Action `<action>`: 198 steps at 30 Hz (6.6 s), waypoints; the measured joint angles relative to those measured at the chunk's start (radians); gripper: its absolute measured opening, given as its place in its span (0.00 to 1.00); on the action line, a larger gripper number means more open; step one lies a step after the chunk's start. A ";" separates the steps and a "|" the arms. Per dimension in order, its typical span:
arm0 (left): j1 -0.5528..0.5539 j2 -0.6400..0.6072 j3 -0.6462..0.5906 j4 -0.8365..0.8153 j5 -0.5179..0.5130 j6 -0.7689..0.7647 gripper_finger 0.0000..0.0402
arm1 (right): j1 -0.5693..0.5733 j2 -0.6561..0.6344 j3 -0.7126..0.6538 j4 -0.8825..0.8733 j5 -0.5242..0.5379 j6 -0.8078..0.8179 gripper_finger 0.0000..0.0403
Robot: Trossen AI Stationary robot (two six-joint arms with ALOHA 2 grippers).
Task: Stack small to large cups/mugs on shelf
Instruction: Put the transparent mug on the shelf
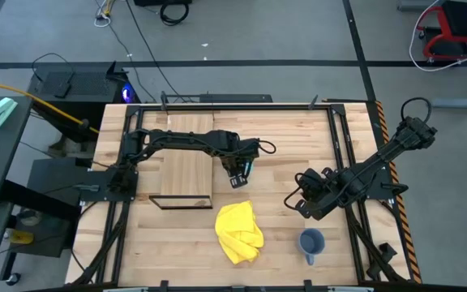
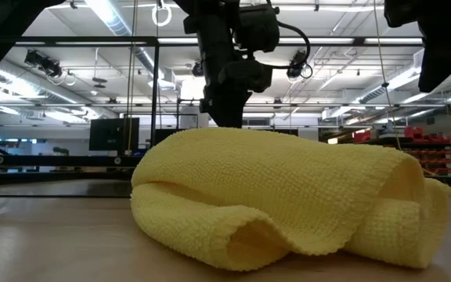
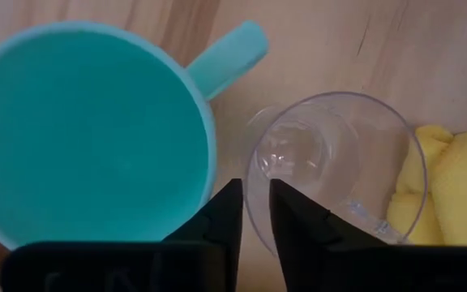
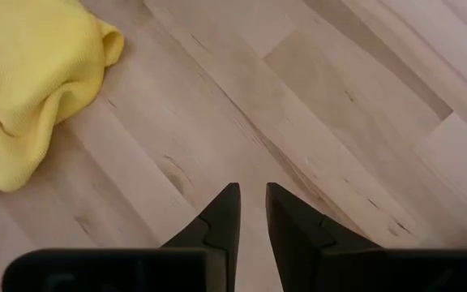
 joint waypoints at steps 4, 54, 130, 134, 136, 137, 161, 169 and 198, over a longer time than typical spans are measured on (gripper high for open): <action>0.000 -0.004 0.000 -0.003 0.000 -0.001 0.23 | 0.000 0.000 0.000 0.000 0.000 0.000 0.17; -0.095 -0.705 -0.178 -0.583 -0.364 -0.295 0.32 | -0.376 0.026 0.001 0.666 -0.021 -0.216 0.17; -0.054 -0.948 -0.436 -0.498 -0.409 -0.199 0.29 | -0.493 0.584 0.401 0.321 -0.116 0.101 0.17; -0.054 -0.948 -0.436 -0.498 -0.409 -0.199 0.30 | -0.493 0.590 0.388 0.336 -0.116 0.097 0.17; -0.054 -0.948 -0.436 -0.498 -0.409 -0.199 0.31 | -0.497 0.590 0.381 0.345 -0.116 0.099 0.17; -0.054 -0.948 -0.436 -0.498 -0.409 -0.199 0.31 | -0.499 0.590 0.381 0.343 -0.116 0.095 0.17; -0.054 -0.948 -0.436 -0.497 -0.412 -0.209 0.28 | -0.521 0.610 0.362 0.365 -0.120 0.093 0.13; -0.054 -0.948 -0.436 -0.497 -0.412 -0.209 0.29 | -0.522 0.629 0.361 0.403 -0.132 0.041 0.02; -0.054 -0.948 -0.436 -0.558 -0.412 -0.129 0.26 | -0.504 0.618 0.860 0.028 -0.169 -1.009 0.00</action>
